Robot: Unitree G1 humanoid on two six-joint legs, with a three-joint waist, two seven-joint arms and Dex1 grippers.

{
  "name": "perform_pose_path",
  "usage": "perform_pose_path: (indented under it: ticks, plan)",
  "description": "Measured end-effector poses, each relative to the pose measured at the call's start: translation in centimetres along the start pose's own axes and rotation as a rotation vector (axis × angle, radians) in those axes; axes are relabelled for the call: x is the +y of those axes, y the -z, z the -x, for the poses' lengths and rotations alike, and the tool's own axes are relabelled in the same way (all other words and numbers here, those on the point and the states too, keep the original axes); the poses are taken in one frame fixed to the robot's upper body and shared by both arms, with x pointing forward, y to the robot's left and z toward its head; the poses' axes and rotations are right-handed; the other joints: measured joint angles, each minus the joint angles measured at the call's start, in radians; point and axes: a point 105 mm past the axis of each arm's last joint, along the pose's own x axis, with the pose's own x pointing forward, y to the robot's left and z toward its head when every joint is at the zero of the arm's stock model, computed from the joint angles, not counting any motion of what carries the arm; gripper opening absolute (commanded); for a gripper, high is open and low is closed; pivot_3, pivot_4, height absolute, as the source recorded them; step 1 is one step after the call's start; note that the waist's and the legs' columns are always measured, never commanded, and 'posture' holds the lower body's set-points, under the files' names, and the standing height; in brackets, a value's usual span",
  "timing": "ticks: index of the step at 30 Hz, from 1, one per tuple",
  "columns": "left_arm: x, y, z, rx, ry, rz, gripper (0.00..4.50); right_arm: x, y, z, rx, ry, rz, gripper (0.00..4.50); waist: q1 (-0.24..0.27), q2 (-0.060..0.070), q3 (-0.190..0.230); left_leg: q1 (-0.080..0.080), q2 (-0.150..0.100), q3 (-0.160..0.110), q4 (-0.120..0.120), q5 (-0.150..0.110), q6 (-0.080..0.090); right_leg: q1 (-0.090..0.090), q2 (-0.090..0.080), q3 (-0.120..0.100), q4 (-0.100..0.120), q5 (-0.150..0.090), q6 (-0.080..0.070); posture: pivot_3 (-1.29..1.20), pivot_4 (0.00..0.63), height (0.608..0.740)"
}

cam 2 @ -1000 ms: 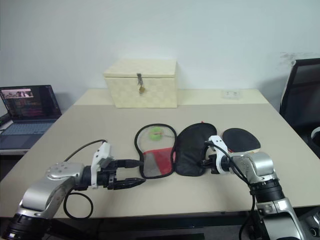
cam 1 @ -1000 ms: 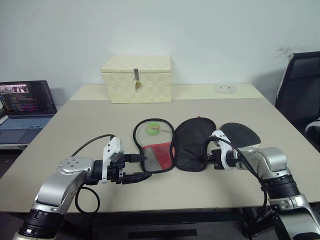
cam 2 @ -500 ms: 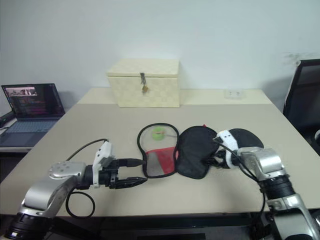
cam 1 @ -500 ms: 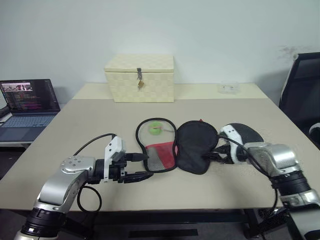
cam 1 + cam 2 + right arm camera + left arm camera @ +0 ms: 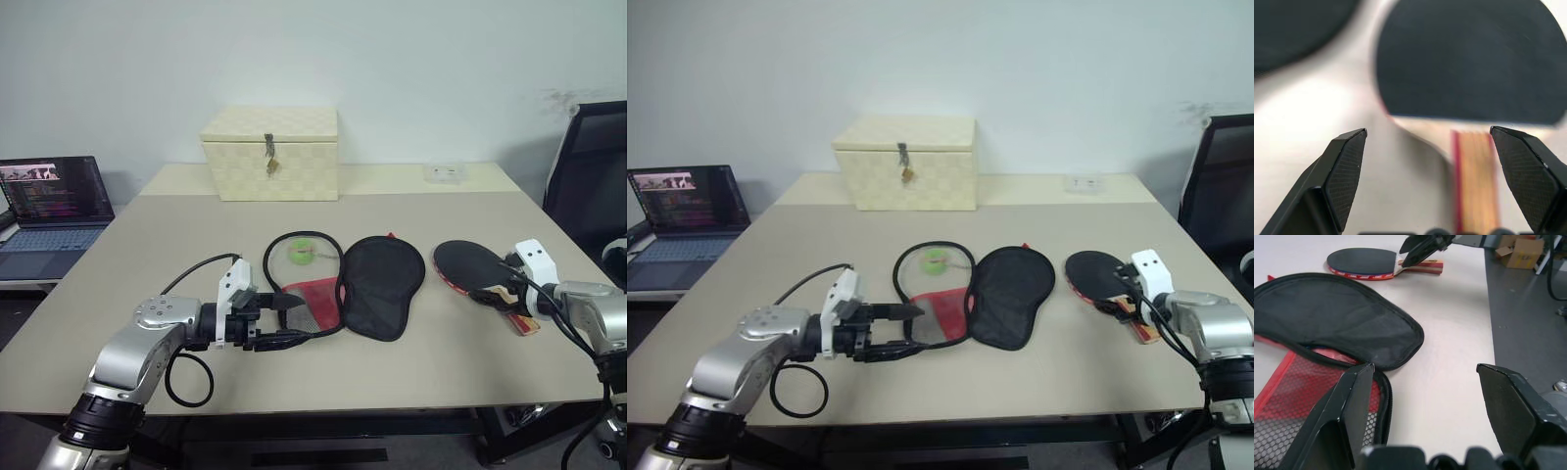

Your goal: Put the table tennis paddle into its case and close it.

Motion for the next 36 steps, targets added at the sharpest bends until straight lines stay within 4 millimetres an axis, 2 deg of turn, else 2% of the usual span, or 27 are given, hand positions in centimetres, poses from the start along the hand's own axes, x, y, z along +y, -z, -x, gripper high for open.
perform_pose_path:
  ticks: [3,12,13,14,17,23,27,29,32,34,36]
  plan:
    - [0.2,0.1,0.1,0.003,-0.006,0.002,3.67,-1.0,1.5,-0.6,0.034,0.034,-0.013,4.44,-0.001,0.000,0.000,0.000,0.000,0.001,0.000,0.000,0.000,0.000,0.000,0.000,0.000,0.001,-0.001,0.00,0.150,0.740]
    - [0.3,0.0,0.1,0.004,-0.007,-0.005,3.67,-1.6,1.2,-1.6,0.013,0.054,-0.025,4.44,-0.006,0.000,0.000,0.005,0.000,0.003,0.001,0.000,0.000,0.004,0.000,0.001,0.000,0.001,0.001,0.00,0.150,0.740]
    - [0.3,0.0,0.1,0.005,-0.009,-0.007,3.67,-1.6,1.1,-1.7,0.011,0.057,-0.026,4.06,-0.007,0.000,0.000,0.006,0.000,0.004,0.001,0.000,0.000,0.005,0.000,0.001,0.000,0.001,0.002,0.00,0.150,0.740]
    - [0.3,0.0,0.1,0.004,-0.010,-0.009,3.67,-1.5,1.1,-1.9,0.006,0.057,-0.030,3.90,-0.008,-0.001,0.000,0.006,0.000,0.004,0.001,0.000,0.000,0.005,0.000,0.002,0.000,0.001,0.002,0.00,0.150,0.740]
    - [0.3,0.0,0.1,0.003,-0.012,-0.010,3.67,-1.3,0.9,-2.3,-0.007,0.071,-0.045,3.02,-0.010,-0.001,-0.001,0.007,0.000,0.004,0.002,0.000,0.000,0.006,0.000,0.002,0.000,0.001,0.003,0.00,0.150,0.740]
    - [0.3,0.4,0.3,0.006,-0.029,0.003,3.67,-1.6,0.5,-2.7,-0.033,0.141,-0.064,1.10,-0.010,-0.001,-0.001,0.007,0.000,0.004,0.002,0.000,0.000,0.006,-0.001,0.003,0.000,0.002,0.005,0.00,0.150,0.740]
    - [0.6,0.7,1.0,0.005,-0.070,0.012,3.67,-2.1,0.0,-1.9,-0.039,0.210,-0.068,1.08,-0.009,0.000,0.000,0.003,0.000,0.005,0.001,0.000,0.000,0.002,-0.001,0.003,0.000,0.003,0.003,0.00,0.150,0.740]
    - [0.7,0.6,1.1,0.003,-0.081,0.009,3.67,-1.8,-1.2,-1.2,-0.071,0.219,-0.070,1.08,-0.007,0.003,0.002,0.002,0.000,0.004,0.001,0.000,0.000,0.001,-0.001,0.003,0.000,0.004,0.002,0.00,0.150,0.740]
    - [0.7,0.7,1.2,0.004,-0.090,0.012,3.67,-0.4,-4.3,0.2,-0.172,0.214,-0.091,1.08,-0.010,0.004,0.003,0.000,0.001,0.004,0.000,0.000,0.000,-0.001,-0.001,0.003,0.000,0.004,0.000,0.00,0.150,0.740]
    - [0.7,0.8,1.2,0.004,-0.092,0.015,3.67,2.5,-6.4,0.6,-0.247,0.158,-0.104,1.08,-0.016,0.004,0.002,0.000,0.002,0.003,0.000,0.000,0.000,-0.002,0.000,0.002,0.001,0.004,-0.001,0.00,0.150,0.740]
    - [0.7,0.8,1.2,0.004,-0.092,0.015,3.67,6.7,-7.5,0.5,-0.290,0.062,-0.124,1.08,-0.020,0.004,0.002,0.000,0.002,0.001,-0.001,0.000,0.000,-0.003,0.001,0.003,0.002,0.003,-0.002,0.00,0.150,0.740]
